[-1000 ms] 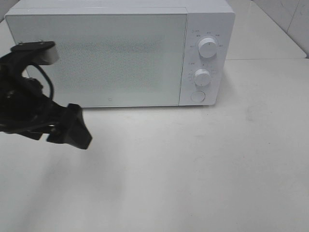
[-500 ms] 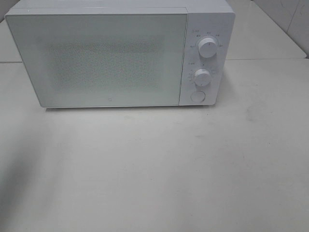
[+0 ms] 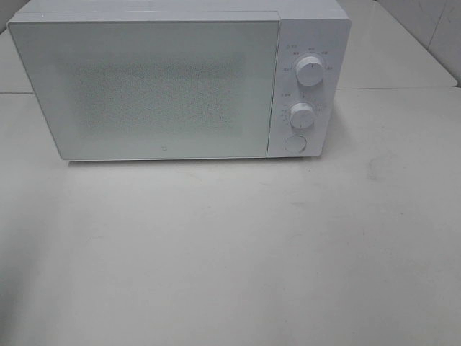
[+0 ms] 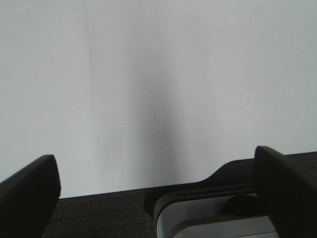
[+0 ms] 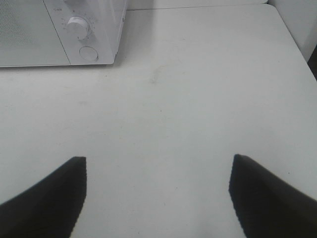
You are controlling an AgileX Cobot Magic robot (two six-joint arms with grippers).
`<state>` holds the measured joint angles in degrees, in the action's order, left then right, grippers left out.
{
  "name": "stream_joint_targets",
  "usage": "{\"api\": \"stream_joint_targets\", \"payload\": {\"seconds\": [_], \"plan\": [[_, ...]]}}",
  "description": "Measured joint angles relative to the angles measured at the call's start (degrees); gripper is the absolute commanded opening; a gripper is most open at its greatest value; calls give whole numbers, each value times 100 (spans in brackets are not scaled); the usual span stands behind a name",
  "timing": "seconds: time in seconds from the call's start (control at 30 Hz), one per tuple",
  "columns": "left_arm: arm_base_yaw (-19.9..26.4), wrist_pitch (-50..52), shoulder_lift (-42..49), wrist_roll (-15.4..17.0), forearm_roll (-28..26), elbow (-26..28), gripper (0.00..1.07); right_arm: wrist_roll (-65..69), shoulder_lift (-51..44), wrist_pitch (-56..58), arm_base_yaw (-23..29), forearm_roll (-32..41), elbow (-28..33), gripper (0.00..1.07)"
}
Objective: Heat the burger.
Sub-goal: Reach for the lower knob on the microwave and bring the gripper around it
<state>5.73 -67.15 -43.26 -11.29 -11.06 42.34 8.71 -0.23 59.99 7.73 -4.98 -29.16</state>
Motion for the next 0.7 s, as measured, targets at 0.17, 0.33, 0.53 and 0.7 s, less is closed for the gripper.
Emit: {"api": "stream_joint_targets", "payload": {"seconds": [0.17,0.33,0.53,0.7], "plan": [[0,0,653,120,86,-544,101,0,0,0,0,0,0,76],[0,138,1392,327,132,-951,101,0,0,0,0,0,0,76],[0,464,2435,344,544,-1180,101,0,0,0,0,0,0,76],[0,630,3197,355,573,-1335,101,0,0,0,0,0,0,76]]}}
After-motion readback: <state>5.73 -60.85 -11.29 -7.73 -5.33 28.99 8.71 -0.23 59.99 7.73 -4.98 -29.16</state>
